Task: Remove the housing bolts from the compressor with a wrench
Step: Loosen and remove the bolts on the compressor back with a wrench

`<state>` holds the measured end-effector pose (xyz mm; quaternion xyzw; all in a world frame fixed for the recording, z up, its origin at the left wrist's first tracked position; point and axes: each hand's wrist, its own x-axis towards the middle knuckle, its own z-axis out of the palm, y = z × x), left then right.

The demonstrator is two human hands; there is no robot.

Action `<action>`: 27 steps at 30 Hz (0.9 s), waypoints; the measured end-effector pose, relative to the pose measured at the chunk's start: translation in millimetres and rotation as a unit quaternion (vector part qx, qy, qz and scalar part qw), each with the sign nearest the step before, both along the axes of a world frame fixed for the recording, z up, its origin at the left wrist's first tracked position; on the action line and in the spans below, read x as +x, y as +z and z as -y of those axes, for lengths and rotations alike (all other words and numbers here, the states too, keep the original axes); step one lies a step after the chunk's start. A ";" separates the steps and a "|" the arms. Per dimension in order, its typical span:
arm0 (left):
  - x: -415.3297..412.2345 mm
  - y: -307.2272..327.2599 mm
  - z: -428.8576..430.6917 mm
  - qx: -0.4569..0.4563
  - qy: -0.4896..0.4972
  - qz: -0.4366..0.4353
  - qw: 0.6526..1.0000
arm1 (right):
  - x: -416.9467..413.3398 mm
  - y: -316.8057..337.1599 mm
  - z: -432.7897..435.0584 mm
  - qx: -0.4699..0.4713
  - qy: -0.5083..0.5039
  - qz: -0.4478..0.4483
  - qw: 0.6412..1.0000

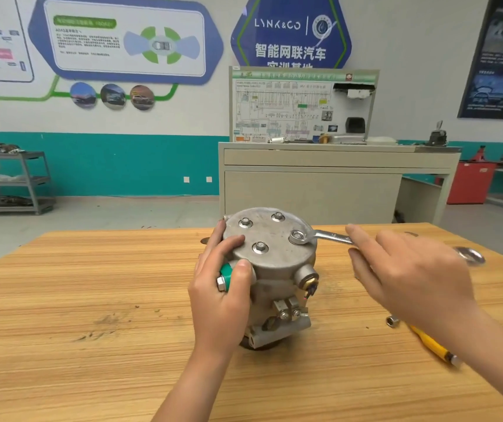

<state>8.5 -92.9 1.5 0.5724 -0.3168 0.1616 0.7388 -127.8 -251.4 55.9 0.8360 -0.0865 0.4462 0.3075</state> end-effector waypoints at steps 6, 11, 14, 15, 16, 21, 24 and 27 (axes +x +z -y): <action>11.9 10.0 -2.8 0.045 -0.037 0.020 0.998 | 59.7 7.9 45.6 0.037 0.105 0.043 0.993; 8.6 12.6 -5.3 0.036 -0.039 0.005 0.999 | 105.0 38.6 25.4 0.073 0.159 -0.077 0.982; 10.0 8.5 -8.9 0.025 -0.027 0.015 0.999 | 88.7 44.6 28.8 0.182 0.170 0.007 0.968; 10.5 6.6 -10.0 0.022 -0.021 0.017 0.999 | 78.8 46.3 30.2 0.258 0.176 0.061 0.948; 10.8 4.7 -10.9 0.020 -0.014 0.017 1.000 | 66.6 48.0 30.7 0.334 0.187 0.095 0.919; 8.1 -1.5 -13.5 0.008 0.011 0.001 1.000 | 0.7 52.4 9.4 0.341 0.050 -0.079 0.936; 5.4 -1.8 -12.6 0.004 0.013 -0.010 1.000 | -9.0 46.8 -8.4 0.281 -0.048 -0.187 0.940; 3.1 -1.2 -10.8 0.003 0.013 -0.013 1.000 | -4.4 36.9 -23.2 0.262 -0.042 -0.197 0.944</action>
